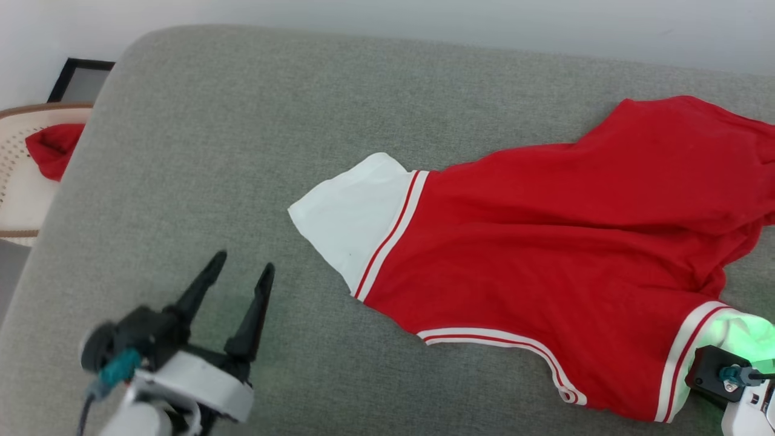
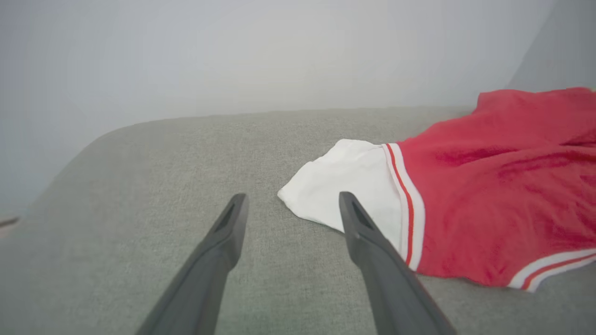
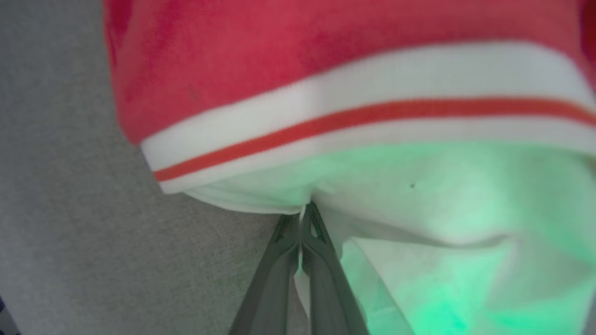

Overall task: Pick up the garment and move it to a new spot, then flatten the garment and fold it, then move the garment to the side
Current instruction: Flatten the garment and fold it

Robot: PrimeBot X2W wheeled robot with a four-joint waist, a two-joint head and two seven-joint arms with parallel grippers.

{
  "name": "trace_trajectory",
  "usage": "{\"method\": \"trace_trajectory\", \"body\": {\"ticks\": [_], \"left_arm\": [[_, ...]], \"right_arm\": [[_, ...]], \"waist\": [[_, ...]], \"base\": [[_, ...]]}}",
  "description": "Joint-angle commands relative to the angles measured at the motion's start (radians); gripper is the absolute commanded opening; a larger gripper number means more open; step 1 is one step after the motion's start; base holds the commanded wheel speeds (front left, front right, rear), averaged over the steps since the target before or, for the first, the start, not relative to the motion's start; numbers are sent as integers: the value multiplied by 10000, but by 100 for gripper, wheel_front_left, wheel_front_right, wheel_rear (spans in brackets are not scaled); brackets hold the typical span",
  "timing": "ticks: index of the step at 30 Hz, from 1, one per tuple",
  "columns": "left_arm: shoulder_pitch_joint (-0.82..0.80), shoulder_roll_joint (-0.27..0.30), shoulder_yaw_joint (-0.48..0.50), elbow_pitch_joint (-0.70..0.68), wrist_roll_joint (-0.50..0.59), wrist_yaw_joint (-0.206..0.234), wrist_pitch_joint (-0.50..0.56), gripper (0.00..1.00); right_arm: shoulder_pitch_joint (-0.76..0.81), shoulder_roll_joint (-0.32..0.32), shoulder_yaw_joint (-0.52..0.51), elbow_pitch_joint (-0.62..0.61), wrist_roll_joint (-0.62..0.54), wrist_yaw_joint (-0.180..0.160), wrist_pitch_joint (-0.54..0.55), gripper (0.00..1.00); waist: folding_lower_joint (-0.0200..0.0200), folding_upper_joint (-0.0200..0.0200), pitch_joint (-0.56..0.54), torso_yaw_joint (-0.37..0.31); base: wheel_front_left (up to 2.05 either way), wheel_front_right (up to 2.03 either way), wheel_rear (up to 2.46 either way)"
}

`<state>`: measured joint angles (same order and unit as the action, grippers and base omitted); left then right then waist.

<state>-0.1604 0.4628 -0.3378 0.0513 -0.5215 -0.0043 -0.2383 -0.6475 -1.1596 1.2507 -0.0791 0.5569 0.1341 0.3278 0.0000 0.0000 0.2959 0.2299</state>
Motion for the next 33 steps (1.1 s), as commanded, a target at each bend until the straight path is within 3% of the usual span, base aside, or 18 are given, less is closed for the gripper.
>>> {"method": "trace_trajectory", "body": {"ticks": [1, 5, 8, 13, 17, 19, 21, 33], "left_arm": [[-403, 290, -103, -16, 245, -199, 195, 100], [-1401, 1284, -872, 134, 582, -975, 1555, 100], [-2422, 2150, -1899, 314, 684, -1245, 2568, 100], [-4721, 3792, -5204, 226, 477, -1252, 3559, 100], [-6789, 4553, -8167, 507, 73, -1254, 3997, 100], [-7661, 4629, -9096, 703, -197, -1251, 3996, 100], [-8206, 4543, -9361, 904, -294, -1251, 3940, 100], [-7911, 3885, -9469, 835, 649, -1263, 4364, 100]], "right_arm": [[-31, 277, 213, 209, 19, -59, 43, 0], [-284, 415, 267, 157, 94, -51, 22, 0], [-508, 522, 286, 111, 75, -51, 72, 0], [-797, 636, 315, 210, 9, -67, 59, 0], [-1027, 729, 328, 235, -95, -105, 128, 0], [-1129, 795, 338, 262, -126, -116, 149, 0], [-1181, 841, 342, 321, -129, -122, 141, 0], [-1131, 1046, 408, 340, -241, -123, 240, 0]], "waist": [[0, 0, -7, -70], [0, 0, 30, -219], [0, 0, 162, -369], [0, 0, 469, -578], [0, 0, 777, -743], [0, 0, 912, -813], [0, 0, 1030, -864], [0, 0, 1218, -1010]], "base": [[0, 0, 0], [0, 0, 0], [0, 0, 0], [0, 0, 0], [0, 0, 0], [0, 0, 0], [0, 0, 0], [0, 0, 0]]}}
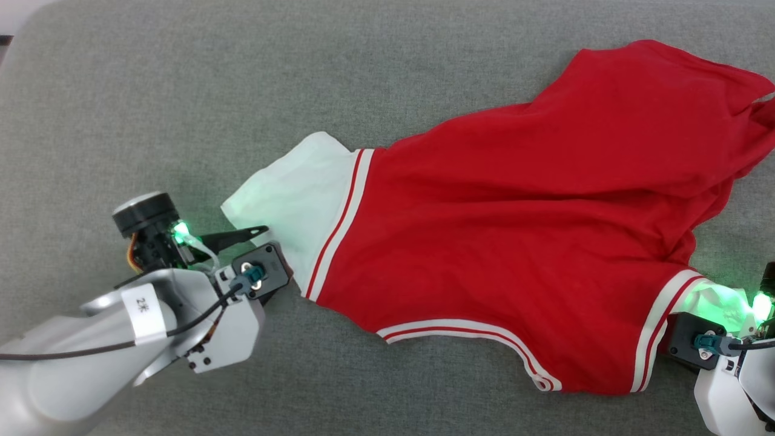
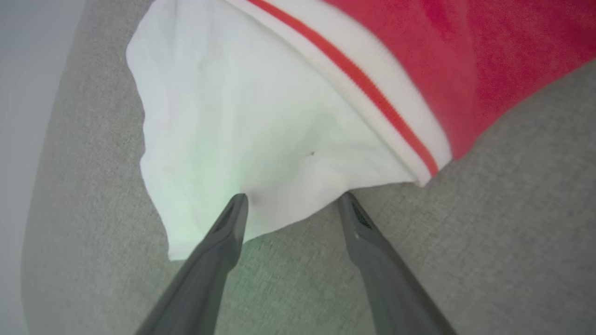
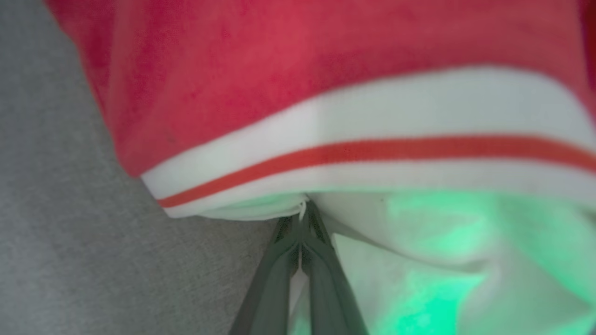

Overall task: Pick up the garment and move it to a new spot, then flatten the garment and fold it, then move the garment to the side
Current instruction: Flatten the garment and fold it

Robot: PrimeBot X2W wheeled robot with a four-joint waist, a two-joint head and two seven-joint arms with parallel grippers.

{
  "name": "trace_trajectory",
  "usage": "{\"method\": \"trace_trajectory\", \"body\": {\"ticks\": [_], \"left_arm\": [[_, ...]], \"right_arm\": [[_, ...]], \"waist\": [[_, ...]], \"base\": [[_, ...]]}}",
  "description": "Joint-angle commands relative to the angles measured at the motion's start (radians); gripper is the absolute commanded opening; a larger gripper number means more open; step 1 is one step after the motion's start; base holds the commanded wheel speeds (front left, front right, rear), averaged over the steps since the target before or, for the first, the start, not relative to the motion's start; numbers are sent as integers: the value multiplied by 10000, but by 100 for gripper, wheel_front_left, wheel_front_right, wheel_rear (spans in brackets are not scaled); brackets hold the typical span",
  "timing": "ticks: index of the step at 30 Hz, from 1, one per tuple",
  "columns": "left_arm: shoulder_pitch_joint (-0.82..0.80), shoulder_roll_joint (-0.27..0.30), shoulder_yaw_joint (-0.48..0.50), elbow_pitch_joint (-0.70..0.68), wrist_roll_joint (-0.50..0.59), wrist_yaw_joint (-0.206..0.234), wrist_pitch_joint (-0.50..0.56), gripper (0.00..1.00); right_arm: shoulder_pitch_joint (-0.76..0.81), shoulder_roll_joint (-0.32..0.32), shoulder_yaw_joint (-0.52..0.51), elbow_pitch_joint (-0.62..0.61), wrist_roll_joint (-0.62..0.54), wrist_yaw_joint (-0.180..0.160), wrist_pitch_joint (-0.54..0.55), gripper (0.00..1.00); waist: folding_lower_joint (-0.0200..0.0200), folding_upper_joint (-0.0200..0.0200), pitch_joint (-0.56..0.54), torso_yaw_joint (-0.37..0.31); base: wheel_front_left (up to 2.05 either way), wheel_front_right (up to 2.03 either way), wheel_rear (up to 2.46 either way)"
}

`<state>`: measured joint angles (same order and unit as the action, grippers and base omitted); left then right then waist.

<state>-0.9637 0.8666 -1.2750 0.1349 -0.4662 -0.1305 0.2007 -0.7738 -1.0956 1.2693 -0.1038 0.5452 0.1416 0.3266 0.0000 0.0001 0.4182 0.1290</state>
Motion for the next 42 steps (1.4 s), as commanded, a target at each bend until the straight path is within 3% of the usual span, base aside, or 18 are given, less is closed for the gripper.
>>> {"method": "trace_trajectory", "body": {"ticks": [1, 5, 6, 8, 9, 10, 18, 24, 30, 37, 42], "left_arm": [[111, -207, -95, 10, 66, -1, -68, 100], [75, -381, -95, 96, 230, -1, -91, 100], [115, -432, -98, 109, 279, -1, -64, 81], [145, -495, -95, 203, 224, -1, -5, 11], [140, -506, -88, 255, 195, 6, -3, 11], [97, -500, -74, 326, 134, 9, -58, 0], [140, -309, -64, 744, -650, 9, -348, 0], [-282, 15, -32, 1270, -2765, 9, -1754, 0], [-103, 269, 636, 1338, -4866, 9, -3072, 0], [-5, -29, 1764, 1074, -7603, 9, -3726, 0], [-688, -896, 2502, 2003, -8784, 7, -3681, 0]], "right_arm": [[118, 427, 223, 595, -114, -197, 243, 0], [122, 492, 222, 588, -120, -197, 223, 0], [116, 514, 222, 569, -126, -197, 240, 0], [82, 544, 224, 580, -113, -198, 205, 0], [61, 561, 222, 607, -80, -198, 142, 0], [43, 569, 218, 627, -47, -198, 88, 0], [-92, 524, 4, 945, 388, -198, -651, 0], [190, 354, -1188, 949, 1150, -115, -1804, 0], [796, 39, -2905, 784, 2043, -115, -2454, 0], [1417, 69, -4913, 779, 3470, -117, -2652, 0], [690, 1224, -6023, 1809, 3749, -115, -2484, 0]], "waist": [[0, -1, -3, -1], [0, -1, 18, -16], [0, -1, 22, -31], [0, -1, 13, -68], [0, -1, -5, -94], [0, -1, -30, -121], [0, -1, -464, -330], [0, -1, -978, -562], [0, -1, -1439, -759], [0, -1, -1369, -847], [0, -1, -937, -876]], "base": [[0, 0, 0], [0, 0, 0], [0, 0, 0], [0, 0, 0], [0, 0, 0], [0, 0, 0], [0, 0, 0], [0, 0, 0], [0, 0, 0], [0, 0, 0], [0, 0, 0]]}}
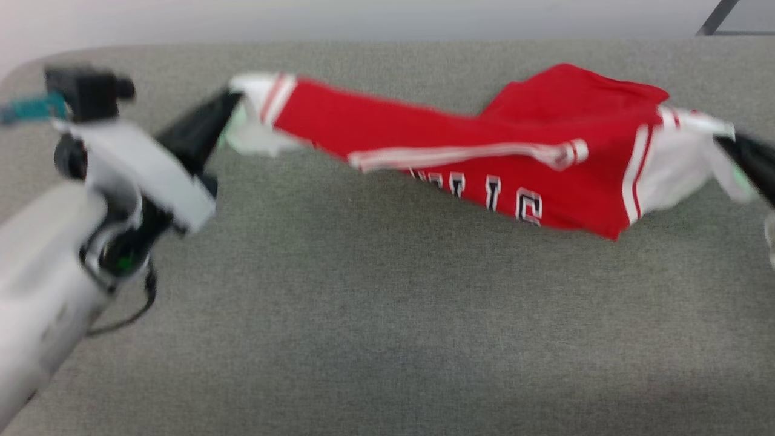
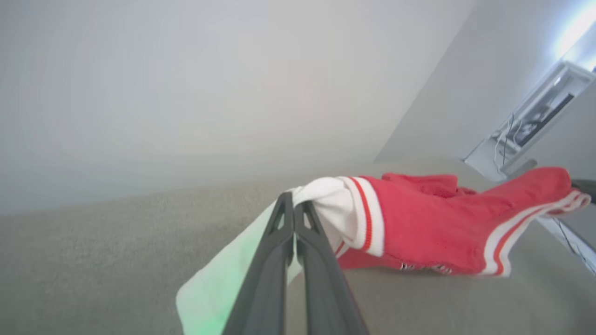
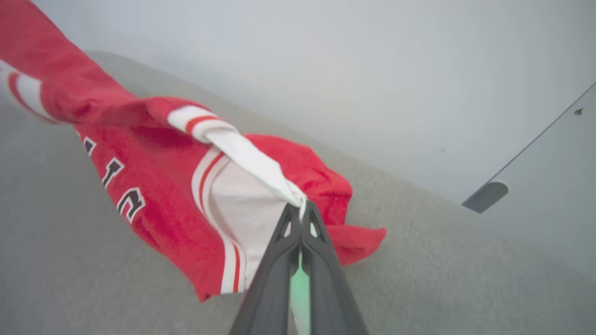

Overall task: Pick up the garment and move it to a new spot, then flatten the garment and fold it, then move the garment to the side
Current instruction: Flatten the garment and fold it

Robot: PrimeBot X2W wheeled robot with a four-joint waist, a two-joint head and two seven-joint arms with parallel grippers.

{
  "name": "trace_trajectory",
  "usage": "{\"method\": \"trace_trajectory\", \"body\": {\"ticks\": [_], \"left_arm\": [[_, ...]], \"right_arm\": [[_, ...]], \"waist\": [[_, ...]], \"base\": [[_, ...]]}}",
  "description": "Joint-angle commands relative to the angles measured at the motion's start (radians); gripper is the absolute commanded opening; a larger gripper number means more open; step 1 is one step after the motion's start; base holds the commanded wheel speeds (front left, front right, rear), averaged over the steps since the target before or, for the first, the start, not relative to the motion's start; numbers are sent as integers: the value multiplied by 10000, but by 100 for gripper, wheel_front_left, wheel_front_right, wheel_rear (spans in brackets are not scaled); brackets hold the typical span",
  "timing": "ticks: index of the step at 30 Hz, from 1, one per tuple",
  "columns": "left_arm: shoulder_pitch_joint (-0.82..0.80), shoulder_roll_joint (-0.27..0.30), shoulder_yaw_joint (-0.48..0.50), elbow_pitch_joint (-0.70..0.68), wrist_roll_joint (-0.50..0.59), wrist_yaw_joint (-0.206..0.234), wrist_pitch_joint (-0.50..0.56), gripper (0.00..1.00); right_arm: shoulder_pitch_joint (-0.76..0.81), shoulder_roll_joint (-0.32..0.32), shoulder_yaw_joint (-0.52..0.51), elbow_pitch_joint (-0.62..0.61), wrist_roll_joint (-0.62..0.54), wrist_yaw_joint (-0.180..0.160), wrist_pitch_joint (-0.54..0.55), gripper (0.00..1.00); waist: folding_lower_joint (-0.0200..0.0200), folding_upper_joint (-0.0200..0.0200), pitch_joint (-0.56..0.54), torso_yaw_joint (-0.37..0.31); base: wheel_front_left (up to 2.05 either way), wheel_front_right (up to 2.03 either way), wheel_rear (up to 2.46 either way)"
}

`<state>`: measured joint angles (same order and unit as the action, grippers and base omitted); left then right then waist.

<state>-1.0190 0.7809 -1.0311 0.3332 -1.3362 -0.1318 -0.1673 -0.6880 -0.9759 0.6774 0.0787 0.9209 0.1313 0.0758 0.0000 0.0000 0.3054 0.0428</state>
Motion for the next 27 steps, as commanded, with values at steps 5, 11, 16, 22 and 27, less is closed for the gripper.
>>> {"method": "trace_trajectory", "body": {"ticks": [5, 11, 16, 22, 27], "left_arm": [[-1491, -1114, 901, 1656, -899, 22, 60, 0], [-3955, -1975, 2025, 3849, -1361, 80, -213, 0], [-6098, -2455, 2429, 5131, -989, 62, -529, 0], [-7726, -2815, 2823, 5977, -578, 34, -906, 0], [-7414, -2823, 3064, 5579, -672, 28, -967, 0]], "right_arm": [[-1888, 1768, -1090, 1678, 12, -13, 192, 0], [-4962, 3534, -2173, 4098, -547, -13, -104, 0], [-7506, 4382, -2754, 5910, -1225, -15, -701, 0], [-9393, 4723, -2841, 7107, -1553, -15, -1309, 0], [-9657, 4623, -2423, 7434, -1428, -15, -1454, 0]], "waist": [[0, 0, 780, -48], [0, 0, 1546, -226], [0, 0, 1901, -318], [0, 0, 1963, -307], [0, 0, 1797, -239]], "base": [[0, 0, 0], [0, 0, 0], [0, 0, 0], [0, 0, 0], [0, 0, 0]]}}
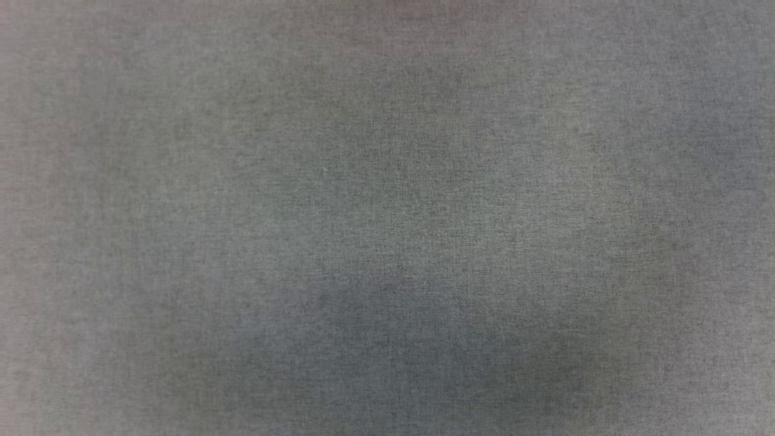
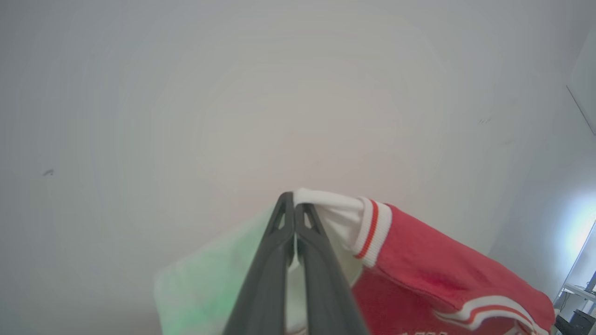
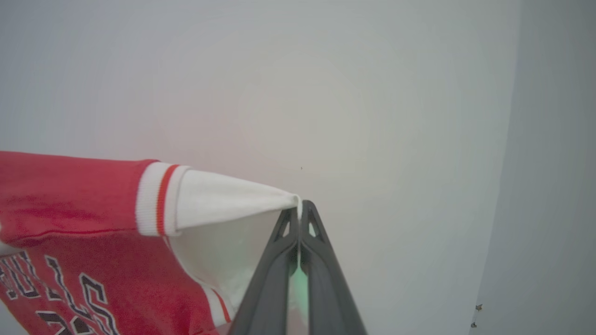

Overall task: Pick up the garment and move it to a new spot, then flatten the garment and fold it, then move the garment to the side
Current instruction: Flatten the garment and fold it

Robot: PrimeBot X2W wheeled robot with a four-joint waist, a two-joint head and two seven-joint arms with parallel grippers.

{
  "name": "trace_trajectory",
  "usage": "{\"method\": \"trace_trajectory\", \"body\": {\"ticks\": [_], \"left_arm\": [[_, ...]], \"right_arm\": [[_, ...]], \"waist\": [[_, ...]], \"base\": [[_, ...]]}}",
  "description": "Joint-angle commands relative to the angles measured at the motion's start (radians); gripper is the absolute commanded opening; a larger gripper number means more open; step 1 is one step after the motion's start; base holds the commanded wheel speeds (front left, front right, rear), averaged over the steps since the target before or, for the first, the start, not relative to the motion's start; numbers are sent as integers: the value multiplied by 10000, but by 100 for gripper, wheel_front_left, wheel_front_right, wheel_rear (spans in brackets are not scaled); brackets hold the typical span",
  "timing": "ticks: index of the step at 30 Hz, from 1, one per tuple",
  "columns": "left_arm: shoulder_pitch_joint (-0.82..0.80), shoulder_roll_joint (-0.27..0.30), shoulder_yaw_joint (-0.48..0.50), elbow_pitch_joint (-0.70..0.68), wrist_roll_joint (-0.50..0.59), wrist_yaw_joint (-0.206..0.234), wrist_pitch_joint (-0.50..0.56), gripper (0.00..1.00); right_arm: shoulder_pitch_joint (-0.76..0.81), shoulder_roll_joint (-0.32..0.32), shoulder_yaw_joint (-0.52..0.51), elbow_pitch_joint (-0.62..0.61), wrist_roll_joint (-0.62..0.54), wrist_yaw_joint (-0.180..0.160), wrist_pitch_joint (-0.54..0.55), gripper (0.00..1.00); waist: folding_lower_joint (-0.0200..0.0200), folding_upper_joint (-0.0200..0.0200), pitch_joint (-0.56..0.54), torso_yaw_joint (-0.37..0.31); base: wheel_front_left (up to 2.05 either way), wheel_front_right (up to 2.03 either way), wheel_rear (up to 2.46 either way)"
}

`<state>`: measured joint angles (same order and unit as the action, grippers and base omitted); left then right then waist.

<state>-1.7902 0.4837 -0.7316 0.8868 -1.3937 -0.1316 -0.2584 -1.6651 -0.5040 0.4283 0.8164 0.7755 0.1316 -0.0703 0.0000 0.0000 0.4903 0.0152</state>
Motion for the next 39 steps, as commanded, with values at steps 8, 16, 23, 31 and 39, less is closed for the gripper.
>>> {"method": "trace_trajectory", "body": {"ticks": [8, 16, 23, 31, 39], "left_arm": [[2893, 494, -229, -1474, -811, 21, -9, 0], [6838, 1473, -191, -4118, -1437, 19, -64, 0], [9924, 1783, 451, -5700, -1056, 20, -71, 0], [13307, 2133, 864, -7216, -256, 18, -74, 0], [16133, 2297, 1507, -8666, 44, 18, -75, 0]], "right_arm": [[2222, -889, 1456, -1119, 827, -17, 449, 0], [5505, -2053, 2319, -3241, 1988, -17, 1308, 0], [7912, -3058, 2074, -4934, 2805, -17, 2030, 0], [11099, -4122, 1459, -7145, 3230, -17, 3161, 0], [14261, -4719, 89, -8896, 3262, -17, 4186, 0]], "waist": [[0, 0, -430, 94], [0, 0, -1113, 90], [0, 0, -1598, 174], [0, 0, -2019, 87], [0, 0, -2233, 55]], "base": [[0, 0, 0], [0, 0, 0], [0, 0, 0], [0, 0, 0], [0, 0, 0]]}}
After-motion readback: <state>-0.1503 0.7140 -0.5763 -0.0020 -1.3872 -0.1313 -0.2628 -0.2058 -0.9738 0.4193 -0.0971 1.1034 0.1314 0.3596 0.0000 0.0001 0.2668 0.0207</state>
